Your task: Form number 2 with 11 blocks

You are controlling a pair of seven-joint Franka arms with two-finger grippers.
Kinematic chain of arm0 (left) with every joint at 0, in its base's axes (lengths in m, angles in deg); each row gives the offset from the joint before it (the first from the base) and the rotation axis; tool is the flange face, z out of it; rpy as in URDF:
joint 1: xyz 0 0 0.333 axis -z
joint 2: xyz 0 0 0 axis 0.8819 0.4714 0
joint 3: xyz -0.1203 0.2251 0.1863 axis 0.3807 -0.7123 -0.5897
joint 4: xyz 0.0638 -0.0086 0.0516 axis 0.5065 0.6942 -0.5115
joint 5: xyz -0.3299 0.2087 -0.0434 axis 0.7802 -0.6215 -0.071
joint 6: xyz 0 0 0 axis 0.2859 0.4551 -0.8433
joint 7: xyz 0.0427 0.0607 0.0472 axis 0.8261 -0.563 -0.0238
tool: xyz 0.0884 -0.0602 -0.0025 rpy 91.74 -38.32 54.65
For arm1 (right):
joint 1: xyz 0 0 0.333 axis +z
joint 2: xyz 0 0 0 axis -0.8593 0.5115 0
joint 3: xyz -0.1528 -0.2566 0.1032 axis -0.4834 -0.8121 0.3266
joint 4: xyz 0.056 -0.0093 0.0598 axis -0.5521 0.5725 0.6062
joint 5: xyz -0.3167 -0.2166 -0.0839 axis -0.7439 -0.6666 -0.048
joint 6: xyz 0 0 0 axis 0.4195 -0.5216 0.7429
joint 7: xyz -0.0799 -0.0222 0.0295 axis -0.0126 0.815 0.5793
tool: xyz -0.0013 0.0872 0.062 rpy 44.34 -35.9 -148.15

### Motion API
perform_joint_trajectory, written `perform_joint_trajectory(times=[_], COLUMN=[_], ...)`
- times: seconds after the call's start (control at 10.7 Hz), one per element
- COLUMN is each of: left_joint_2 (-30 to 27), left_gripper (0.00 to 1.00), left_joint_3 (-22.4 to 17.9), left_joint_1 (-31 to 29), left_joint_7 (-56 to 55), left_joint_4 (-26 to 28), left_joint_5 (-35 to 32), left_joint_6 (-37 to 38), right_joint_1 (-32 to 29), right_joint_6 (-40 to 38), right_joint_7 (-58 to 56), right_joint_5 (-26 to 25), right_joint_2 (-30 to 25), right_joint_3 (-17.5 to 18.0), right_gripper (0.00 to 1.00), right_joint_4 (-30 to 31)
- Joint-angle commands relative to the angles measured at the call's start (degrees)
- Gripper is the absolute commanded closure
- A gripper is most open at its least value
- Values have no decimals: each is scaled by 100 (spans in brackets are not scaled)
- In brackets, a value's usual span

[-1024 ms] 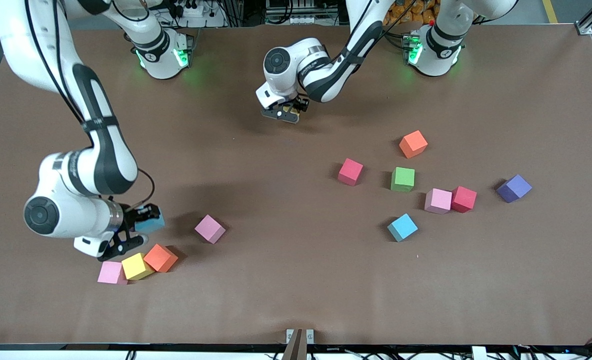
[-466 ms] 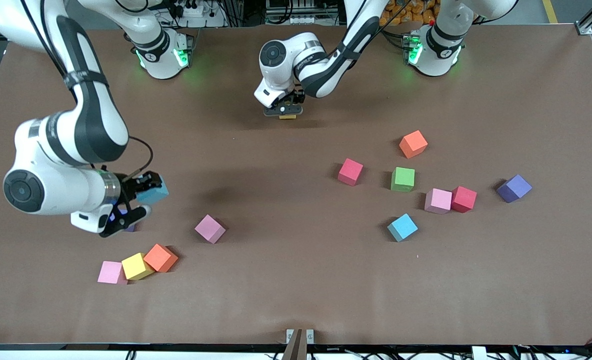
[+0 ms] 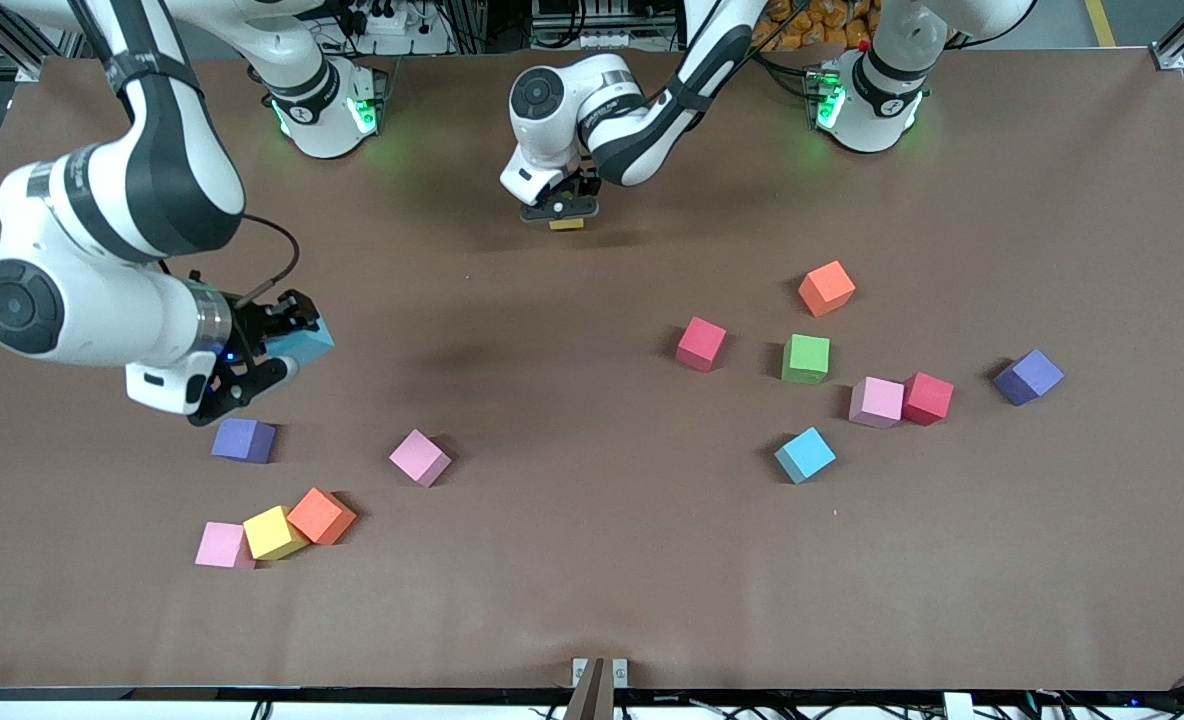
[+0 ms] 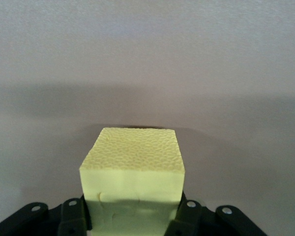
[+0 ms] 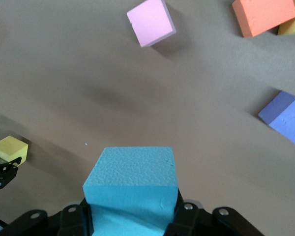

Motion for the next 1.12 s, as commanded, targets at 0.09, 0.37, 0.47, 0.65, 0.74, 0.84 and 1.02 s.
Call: perform_joint_trajectory(times=[0.09, 0.37, 0.47, 0.65, 0.74, 0.84, 1.02], left_joint_2=[217, 235, 235, 226, 183, 165, 165], left_gripper=[85, 82, 82, 82, 82, 82, 82], left_joint_3=[-13, 101, 110, 128, 346, 452, 462], left_joint_1=[133, 54, 10, -77, -287, -437, -447], left_joint_7=[-96, 19, 45, 264, 265, 256, 195], left_joint_4=[-265, -195, -151, -46, 129, 244, 263], left_joint_5=[163, 75, 57, -12, -222, -442, -452], left_joint_6=[22, 30, 30, 30, 30, 30, 30], right_joint_1=[92, 285, 382, 540, 680, 812, 1040], right_joint_6=[114, 114, 132, 298, 334, 334, 377], right_joint_7=[47, 38, 38, -58, -67, -67, -93], right_joint_5=[55, 55, 55, 55, 46, 29, -15], right_joint_2=[-415, -424, -424, -476, -555, -599, -608], right_joint_3=[-2, -2, -11, -2, -2, -11, -11], right_gripper=[68, 68, 68, 68, 68, 68, 68], right_joint_4=[644, 663, 680, 908, 1013, 1040, 1049])
